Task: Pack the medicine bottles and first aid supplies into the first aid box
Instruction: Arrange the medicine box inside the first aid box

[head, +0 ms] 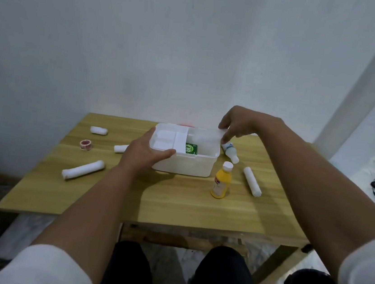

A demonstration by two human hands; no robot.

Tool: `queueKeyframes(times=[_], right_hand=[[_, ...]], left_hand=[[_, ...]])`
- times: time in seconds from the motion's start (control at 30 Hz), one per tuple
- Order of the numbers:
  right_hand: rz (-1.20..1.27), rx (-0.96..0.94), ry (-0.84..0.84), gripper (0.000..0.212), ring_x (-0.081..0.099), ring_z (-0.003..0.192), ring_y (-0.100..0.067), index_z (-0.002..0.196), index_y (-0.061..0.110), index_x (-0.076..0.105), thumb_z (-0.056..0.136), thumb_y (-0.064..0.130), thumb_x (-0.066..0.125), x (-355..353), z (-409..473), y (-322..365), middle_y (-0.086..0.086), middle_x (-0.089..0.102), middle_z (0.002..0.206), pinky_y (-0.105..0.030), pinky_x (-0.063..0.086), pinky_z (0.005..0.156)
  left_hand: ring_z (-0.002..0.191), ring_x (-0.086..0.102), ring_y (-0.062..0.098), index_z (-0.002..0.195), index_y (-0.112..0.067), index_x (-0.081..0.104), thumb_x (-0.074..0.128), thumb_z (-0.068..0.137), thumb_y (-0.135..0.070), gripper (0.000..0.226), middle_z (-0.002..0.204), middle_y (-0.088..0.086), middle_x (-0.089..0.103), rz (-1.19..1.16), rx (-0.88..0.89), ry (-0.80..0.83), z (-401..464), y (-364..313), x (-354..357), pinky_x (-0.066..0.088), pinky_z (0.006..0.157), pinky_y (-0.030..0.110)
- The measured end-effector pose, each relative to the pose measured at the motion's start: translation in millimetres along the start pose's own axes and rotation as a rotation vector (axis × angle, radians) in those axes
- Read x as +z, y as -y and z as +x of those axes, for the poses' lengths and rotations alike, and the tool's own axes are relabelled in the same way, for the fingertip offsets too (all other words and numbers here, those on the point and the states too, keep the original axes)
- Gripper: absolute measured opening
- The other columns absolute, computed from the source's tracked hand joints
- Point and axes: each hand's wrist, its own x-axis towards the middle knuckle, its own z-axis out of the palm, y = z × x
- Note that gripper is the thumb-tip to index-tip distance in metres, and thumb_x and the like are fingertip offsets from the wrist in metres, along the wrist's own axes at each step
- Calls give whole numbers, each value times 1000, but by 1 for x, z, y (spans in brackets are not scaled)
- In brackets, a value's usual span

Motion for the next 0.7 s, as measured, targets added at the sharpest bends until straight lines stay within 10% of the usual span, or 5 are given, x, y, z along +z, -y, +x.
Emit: queueKeyframes(times=[0.13,0.7], right_hand=[[-137,-64,-2,65,65,118,-21,132,12,70,74,26,94,20,6,10,-2,69,133,-30,52,98],[-181,-151,-121,59,59,120,-18,129,27,72,76,47,86,94,43,39,12,70,127,-47,34,95]], left_hand=[[136,49,22,154,-30,41,82,78,-53,89,150,-5,53,-1,-8,-24,0,-1,2,38,95,29],[127,53,17,147,-43,43,79,75,-60,83,141,-13,58,15,31,-24,5,8,5,47,89,35]])
